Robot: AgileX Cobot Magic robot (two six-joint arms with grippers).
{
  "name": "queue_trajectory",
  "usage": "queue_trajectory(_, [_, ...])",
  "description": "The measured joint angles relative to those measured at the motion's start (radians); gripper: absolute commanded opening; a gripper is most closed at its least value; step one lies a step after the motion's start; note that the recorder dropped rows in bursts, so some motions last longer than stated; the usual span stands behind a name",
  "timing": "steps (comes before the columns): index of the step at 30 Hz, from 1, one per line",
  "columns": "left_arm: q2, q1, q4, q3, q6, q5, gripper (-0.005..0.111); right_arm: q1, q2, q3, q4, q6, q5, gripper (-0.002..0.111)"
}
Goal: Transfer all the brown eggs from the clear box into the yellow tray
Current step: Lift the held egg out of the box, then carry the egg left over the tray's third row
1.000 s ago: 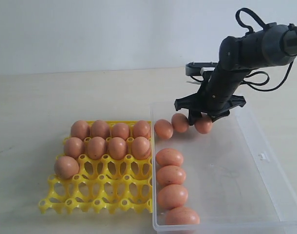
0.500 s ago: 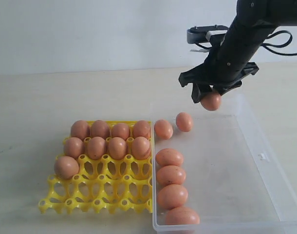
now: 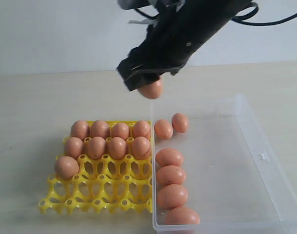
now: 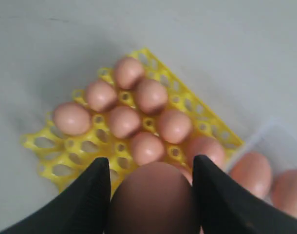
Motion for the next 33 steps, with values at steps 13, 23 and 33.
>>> queue_trajectory(13, [0.000,0.000,0.000,0.000,0.000,0.000,0.000,0.158,0.140,0.063,0.251,-0.245,-0.361,0.000])
queue_trajectory(23, [0.000,0.000,0.000,0.000,0.000,0.000,0.000,0.189,0.297,0.063,0.561,-0.526,-0.480,0.000])
queue_trajectory(33, [0.000,0.000,0.000,0.000,0.000,0.000,0.000,0.189,0.275,0.063,0.300,-0.224,-0.577,0.000])
